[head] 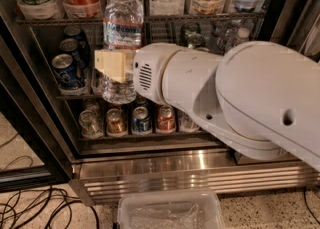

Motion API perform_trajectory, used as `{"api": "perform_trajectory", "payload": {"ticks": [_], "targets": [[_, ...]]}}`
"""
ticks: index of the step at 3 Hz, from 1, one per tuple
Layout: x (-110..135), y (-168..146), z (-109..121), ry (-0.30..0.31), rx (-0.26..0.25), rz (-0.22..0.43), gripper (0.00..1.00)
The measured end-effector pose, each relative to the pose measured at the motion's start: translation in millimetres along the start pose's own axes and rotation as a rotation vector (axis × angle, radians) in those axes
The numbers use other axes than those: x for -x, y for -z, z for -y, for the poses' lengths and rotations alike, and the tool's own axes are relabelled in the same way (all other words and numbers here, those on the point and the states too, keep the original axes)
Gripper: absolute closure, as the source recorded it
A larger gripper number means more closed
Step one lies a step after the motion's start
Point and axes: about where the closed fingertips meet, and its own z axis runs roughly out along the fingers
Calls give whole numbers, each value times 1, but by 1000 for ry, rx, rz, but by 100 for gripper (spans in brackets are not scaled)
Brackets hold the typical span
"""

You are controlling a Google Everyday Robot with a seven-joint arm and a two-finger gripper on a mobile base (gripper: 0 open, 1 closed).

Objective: Pick water bottle from top shelf of fridge

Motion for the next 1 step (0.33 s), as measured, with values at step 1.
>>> {"api": "perform_trajectory", "payload": {"ticks": [1], "targets": [[-24, 9, 0, -10, -26, -35, 100]]}}
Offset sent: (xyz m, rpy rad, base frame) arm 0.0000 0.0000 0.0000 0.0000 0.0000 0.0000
